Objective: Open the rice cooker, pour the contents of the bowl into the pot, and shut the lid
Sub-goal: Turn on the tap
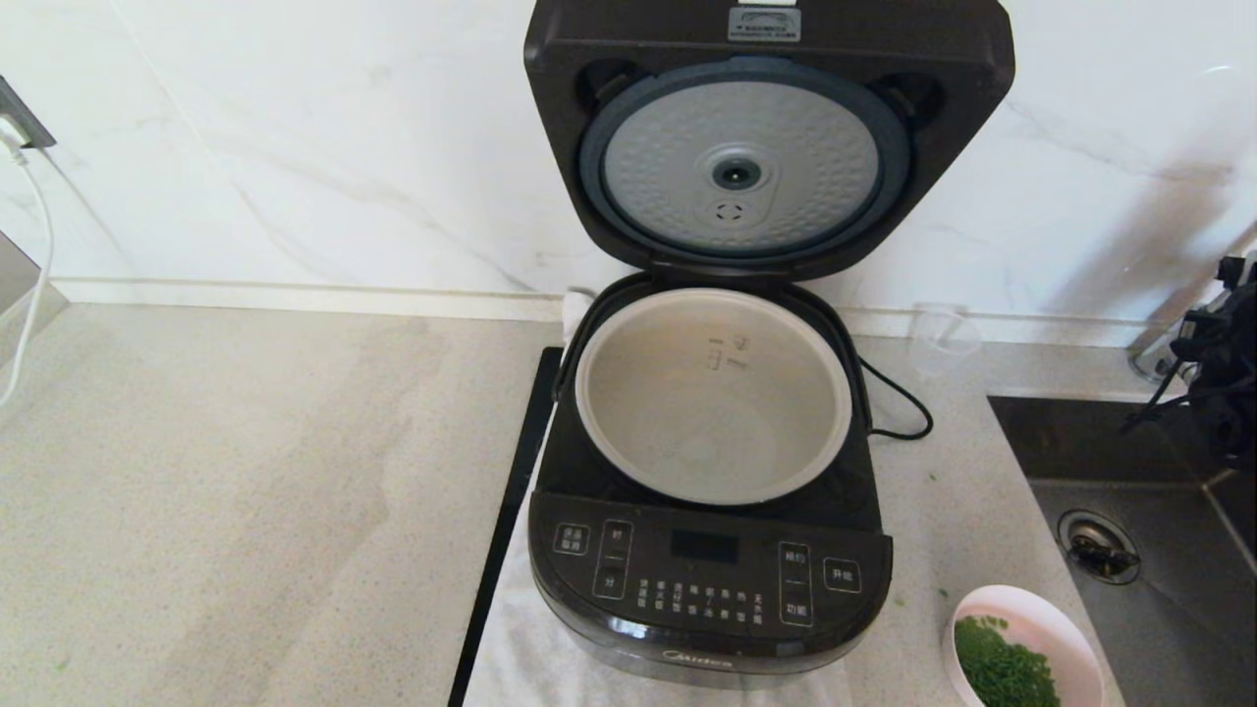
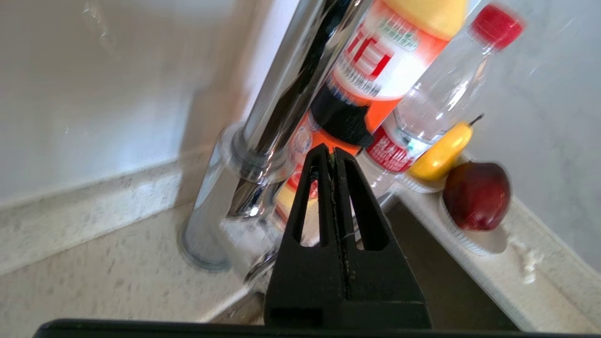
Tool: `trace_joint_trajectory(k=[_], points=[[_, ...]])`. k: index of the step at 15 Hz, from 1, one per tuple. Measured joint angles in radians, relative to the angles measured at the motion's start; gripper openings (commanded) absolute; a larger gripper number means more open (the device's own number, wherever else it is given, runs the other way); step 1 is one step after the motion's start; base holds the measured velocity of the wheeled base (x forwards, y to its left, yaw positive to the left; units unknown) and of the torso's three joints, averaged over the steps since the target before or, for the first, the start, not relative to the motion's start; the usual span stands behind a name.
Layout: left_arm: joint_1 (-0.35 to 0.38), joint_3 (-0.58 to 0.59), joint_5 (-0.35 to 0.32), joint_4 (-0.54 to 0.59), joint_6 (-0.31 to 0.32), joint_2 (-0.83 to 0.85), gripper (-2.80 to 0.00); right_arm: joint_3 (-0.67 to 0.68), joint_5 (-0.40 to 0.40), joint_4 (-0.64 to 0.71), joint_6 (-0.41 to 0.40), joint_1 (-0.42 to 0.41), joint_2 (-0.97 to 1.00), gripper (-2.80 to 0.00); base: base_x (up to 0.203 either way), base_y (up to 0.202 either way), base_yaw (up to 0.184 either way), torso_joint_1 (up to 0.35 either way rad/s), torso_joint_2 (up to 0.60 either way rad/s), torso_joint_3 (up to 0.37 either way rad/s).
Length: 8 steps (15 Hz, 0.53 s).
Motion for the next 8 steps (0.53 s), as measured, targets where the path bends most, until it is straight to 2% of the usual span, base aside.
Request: trace_joint_trajectory(k=[8], points=[[0.0,0.0,0.0,0.0,0.0,0.0,-2.8,0.015,-0.031,-0.008,0.0,-0.002,0.014,-2.8,0.0,0.0,0.0,0.0,0.0,0.0]])
